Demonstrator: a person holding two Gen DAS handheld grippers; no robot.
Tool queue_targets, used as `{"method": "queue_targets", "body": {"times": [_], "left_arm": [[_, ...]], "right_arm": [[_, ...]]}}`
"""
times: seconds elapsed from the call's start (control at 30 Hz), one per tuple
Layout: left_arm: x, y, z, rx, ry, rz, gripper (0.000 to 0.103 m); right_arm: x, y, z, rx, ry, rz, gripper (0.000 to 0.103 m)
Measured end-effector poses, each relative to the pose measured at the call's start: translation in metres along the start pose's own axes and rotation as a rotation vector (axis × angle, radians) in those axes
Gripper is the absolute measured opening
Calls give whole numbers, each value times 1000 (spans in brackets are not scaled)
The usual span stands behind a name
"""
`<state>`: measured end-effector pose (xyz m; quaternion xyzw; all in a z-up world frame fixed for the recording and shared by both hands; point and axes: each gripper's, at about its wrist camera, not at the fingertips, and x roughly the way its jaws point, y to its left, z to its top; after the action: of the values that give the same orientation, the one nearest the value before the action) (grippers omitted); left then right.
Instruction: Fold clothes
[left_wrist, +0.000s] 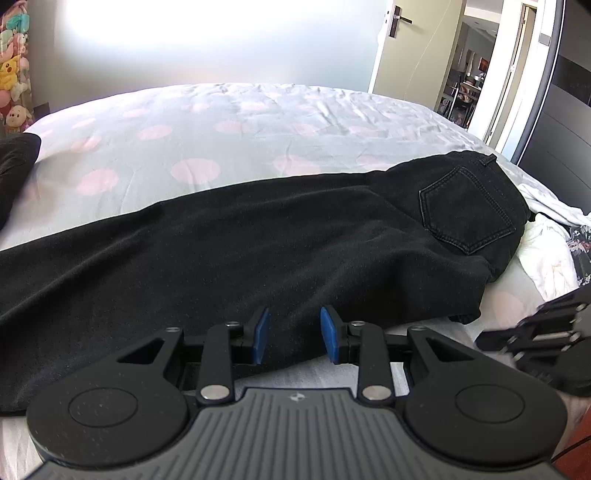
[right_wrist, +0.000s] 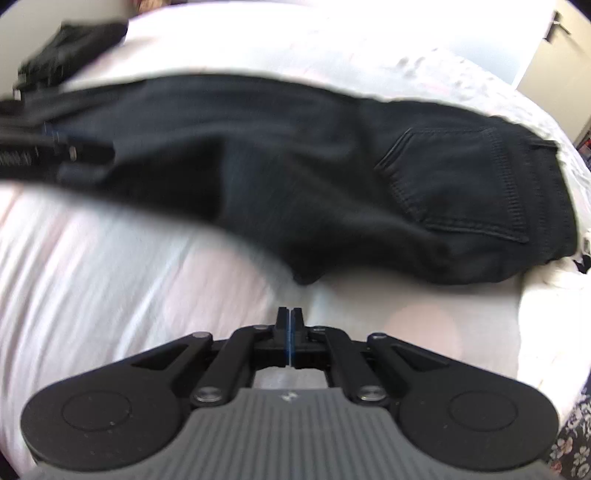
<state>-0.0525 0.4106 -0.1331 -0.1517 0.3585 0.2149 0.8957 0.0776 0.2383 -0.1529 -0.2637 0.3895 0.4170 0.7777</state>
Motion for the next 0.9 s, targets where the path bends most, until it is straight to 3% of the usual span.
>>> {"method": "queue_targets", "body": {"times": [0.17,0.3,0.5,0.7,0.9], "left_arm": [[-3,3,1,-4,-12,1,36],[-4,11,3,-30,-25,3,36],[-7,28,7,-72,-41,23,36],[1,50,7,-119,-24,68,37],[21,64,3,-114,26,111,37]], "right_arm": [[-23,-26,2,89,-160,-13,3],[-20,-44,5,121,-225,-55,7],[-5,-66,5,185,-217,-51,7],[11,-71,12,163,-260,-36,7],[53,-88,13,183,-165,-64,0]]}}
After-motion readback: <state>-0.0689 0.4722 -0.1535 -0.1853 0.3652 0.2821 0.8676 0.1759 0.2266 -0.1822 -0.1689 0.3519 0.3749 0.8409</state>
